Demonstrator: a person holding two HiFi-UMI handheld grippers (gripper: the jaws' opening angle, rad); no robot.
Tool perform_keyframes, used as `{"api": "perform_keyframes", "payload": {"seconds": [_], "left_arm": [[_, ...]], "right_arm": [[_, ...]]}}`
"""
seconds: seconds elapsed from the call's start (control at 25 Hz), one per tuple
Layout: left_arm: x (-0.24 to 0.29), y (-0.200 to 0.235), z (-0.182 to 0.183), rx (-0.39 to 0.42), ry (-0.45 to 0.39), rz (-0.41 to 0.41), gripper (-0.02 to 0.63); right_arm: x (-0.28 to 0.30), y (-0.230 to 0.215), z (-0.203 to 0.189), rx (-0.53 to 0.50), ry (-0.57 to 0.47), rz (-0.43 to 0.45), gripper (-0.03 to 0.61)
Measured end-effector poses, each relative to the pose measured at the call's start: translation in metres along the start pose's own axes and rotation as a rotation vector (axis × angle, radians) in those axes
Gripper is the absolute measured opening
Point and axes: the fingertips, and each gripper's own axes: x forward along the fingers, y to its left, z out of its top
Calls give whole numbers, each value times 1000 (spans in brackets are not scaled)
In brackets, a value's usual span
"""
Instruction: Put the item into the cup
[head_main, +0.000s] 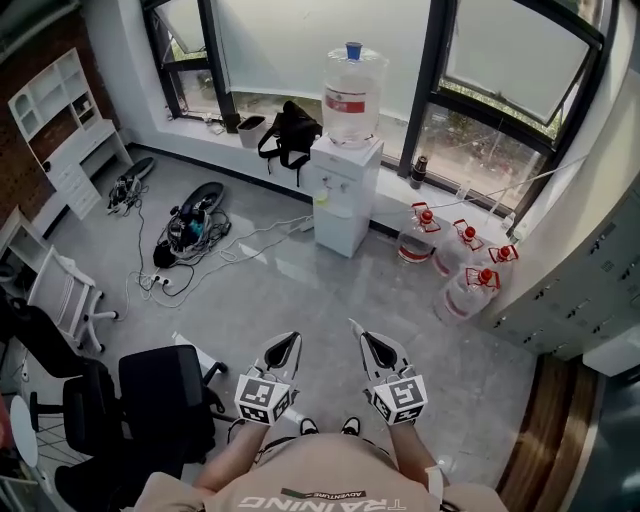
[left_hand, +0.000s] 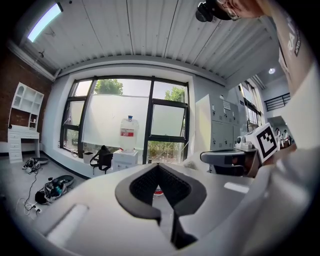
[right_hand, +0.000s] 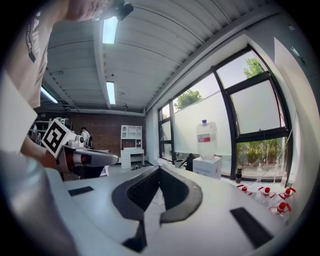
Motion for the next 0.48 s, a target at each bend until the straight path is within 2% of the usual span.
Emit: {"api": "perform_keyframes", "payload": {"seconds": [0.48], "left_arm": [[9,51,-3,-12,-5,-29,8]], "right_arm": [[43,0,1,-3,32,-70,11]]}}
